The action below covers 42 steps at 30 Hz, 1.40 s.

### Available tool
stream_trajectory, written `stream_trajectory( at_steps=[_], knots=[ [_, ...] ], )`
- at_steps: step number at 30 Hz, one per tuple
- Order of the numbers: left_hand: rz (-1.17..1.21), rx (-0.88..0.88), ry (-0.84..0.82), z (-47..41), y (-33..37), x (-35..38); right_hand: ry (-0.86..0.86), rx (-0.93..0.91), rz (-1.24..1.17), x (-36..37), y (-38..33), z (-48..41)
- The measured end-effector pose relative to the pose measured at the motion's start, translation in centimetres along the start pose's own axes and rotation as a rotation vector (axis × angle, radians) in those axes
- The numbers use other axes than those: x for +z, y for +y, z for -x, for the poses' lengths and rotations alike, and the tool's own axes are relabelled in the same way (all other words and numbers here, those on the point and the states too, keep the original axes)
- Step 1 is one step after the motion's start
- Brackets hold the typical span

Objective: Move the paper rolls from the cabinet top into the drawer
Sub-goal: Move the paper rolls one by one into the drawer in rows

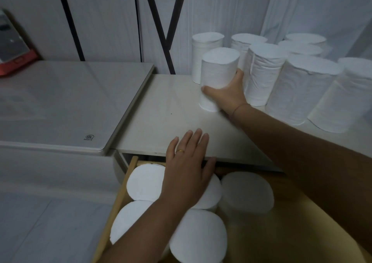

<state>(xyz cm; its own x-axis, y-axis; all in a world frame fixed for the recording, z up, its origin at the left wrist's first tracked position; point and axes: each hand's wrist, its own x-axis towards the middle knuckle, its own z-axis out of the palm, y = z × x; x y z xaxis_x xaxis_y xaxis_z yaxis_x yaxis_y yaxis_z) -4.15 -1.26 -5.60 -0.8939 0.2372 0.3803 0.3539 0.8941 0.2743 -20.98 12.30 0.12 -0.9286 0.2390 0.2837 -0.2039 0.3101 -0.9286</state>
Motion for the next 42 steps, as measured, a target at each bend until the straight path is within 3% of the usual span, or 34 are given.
stream_trajectory(
  at_steps=[5,18,28,31,35,42],
  knots=[
    [0.006,0.003,-0.007,0.0,-0.1,0.0,-0.187,0.01,-0.056,-3.6,-0.6,5.4],
    [-0.145,0.091,-0.122,2.5,2.1,-0.2,-0.386,0.088,0.047,-16.4,-2.5,16.2],
    [-0.077,0.303,-0.314,4.9,4.0,-0.2,-0.356,-0.201,0.356,-21.3,-0.2,21.8],
    [-0.045,0.311,-0.375,5.2,4.2,-0.2,-0.454,-0.112,0.271,-21.7,1.4,22.6],
    [-0.047,0.308,-0.378,5.2,4.2,-0.2,-0.577,0.179,0.241,-21.5,5.3,23.3],
    [-0.037,0.299,-0.39,5.2,4.3,-0.3,-0.495,0.188,0.327,-20.4,9.8,24.4]
  ],
)
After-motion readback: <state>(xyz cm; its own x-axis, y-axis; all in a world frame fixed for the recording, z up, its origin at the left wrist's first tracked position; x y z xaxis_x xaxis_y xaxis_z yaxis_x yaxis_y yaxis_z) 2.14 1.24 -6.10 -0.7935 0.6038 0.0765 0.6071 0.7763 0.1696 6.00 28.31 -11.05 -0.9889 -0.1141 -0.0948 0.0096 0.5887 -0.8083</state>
